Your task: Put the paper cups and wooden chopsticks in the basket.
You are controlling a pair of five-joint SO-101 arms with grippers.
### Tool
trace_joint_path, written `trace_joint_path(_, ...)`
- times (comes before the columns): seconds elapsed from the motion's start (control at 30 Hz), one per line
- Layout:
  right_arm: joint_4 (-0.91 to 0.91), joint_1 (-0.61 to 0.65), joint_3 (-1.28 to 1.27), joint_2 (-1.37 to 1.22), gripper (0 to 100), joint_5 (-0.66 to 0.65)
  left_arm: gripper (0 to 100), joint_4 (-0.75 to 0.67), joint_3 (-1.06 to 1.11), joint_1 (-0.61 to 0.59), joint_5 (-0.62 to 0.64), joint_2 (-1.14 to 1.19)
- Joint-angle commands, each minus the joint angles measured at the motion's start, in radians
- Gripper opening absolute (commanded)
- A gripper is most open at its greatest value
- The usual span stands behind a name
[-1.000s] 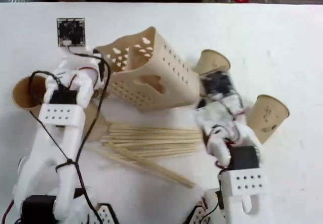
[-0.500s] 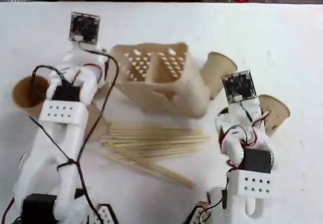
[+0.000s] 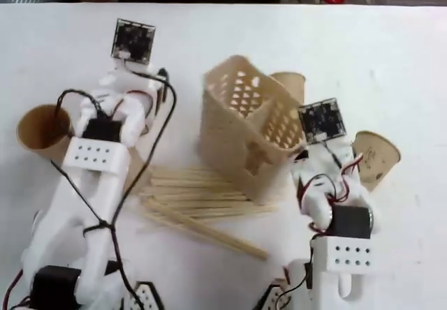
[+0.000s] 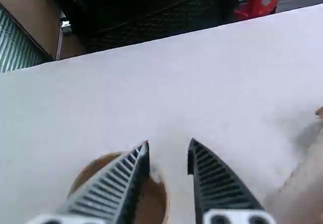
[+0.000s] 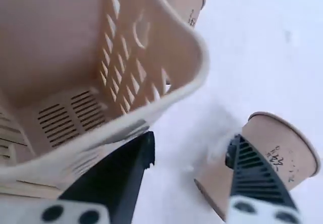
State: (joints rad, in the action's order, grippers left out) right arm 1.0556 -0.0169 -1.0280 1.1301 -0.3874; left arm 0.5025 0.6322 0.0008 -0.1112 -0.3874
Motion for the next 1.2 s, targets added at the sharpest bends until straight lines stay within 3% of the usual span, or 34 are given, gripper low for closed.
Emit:
trace_joint_path(0.0,-0.071,0.024,-0.012,0.016,23.8,0.000,15,-0.025,0.005,0.007,-0.005,-0.007)
trace_joint_path(0.33,-0.352,0.119,-0.055,-0.030,23.8,-0.008,15,-0.101,0.089,-0.010,-0.005,-0.007)
trace_joint_path(0.83,-0.427,0.147,0.296,-0.561,23.8,0.000,15,-0.213,0.235,-0.004,-0.005,-0.007)
trace_joint_path(1.03,-0.545,0.160,0.325,-0.725,23.8,0.002,15,-0.221,0.258,-0.002,-0.008,-0.007)
trace_joint_path(1.17,-0.527,0.114,0.324,-0.731,23.8,0.002,15,-0.221,0.258,-0.010,-0.005,-0.007)
